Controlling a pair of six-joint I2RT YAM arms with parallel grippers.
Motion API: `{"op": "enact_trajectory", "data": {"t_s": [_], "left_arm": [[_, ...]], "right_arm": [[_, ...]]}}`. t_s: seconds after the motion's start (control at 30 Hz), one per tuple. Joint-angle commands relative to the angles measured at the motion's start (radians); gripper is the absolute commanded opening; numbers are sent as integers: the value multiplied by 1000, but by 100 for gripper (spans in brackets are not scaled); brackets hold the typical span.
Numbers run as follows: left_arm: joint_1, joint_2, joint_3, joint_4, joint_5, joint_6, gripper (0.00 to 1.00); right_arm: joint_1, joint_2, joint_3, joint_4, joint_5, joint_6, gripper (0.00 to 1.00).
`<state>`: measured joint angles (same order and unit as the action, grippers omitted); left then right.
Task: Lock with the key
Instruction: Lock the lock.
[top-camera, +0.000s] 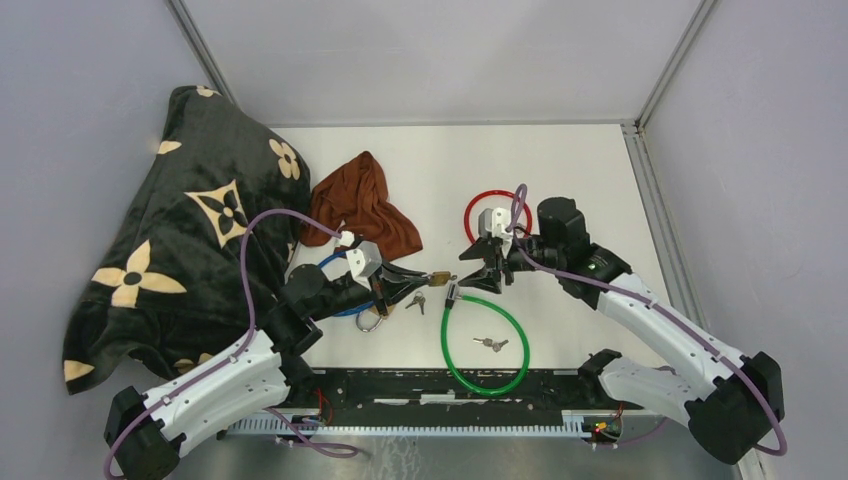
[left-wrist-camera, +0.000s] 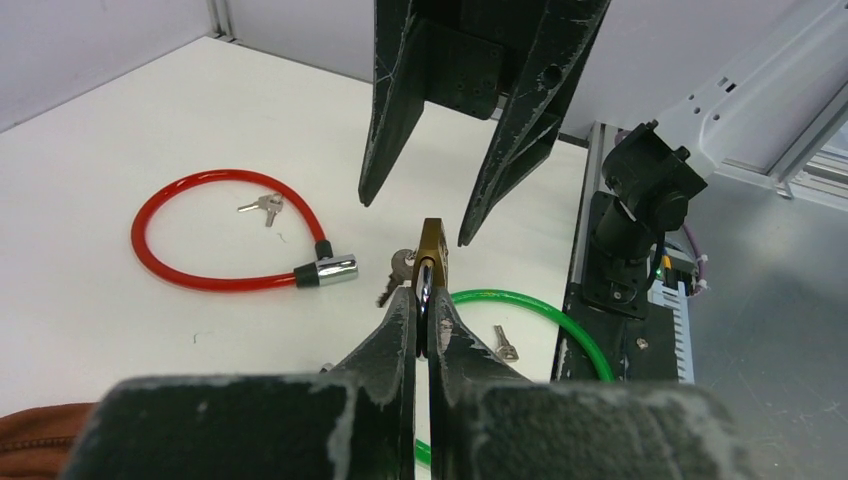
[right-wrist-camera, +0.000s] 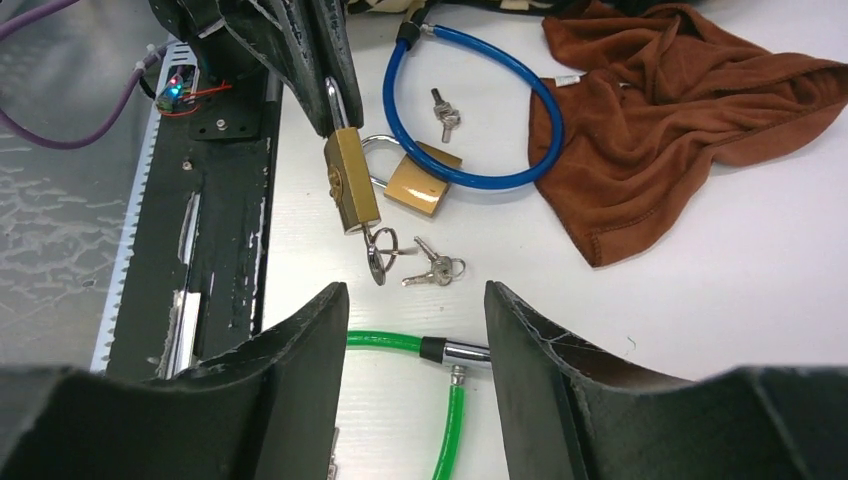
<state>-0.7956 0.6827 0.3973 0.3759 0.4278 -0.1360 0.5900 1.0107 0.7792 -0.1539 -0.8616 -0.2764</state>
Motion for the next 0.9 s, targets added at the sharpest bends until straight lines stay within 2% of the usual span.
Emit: {"op": "enact_trajectory", "data": {"t_s": [0.0, 0.2, 0.3, 0.4, 0.5, 0.7, 0.87], "left_arm": [[4, -1, 40, 43, 40, 39, 2], [4, 5, 43, 52, 43, 33, 2], [4, 5, 41, 53, 44, 30, 2], [4, 2, 41, 53, 42, 27, 2], [4, -2, 44, 45, 35, 26, 2], [40, -10, 70, 0, 16, 47, 2], [107, -12, 86, -30, 8, 110, 2]], "right_arm": [[12, 32, 74, -25, -43, -49, 55], [60, 83, 104, -47, -59, -59, 51], [83, 104, 121, -63, -48, -63, 44], [95, 118, 137, -96, -27, -78, 24], [96, 119, 133, -115, 2, -91, 0], [84, 94, 76, -131, 86, -112, 0], [5, 48, -20, -71, 231, -26, 0]]}}
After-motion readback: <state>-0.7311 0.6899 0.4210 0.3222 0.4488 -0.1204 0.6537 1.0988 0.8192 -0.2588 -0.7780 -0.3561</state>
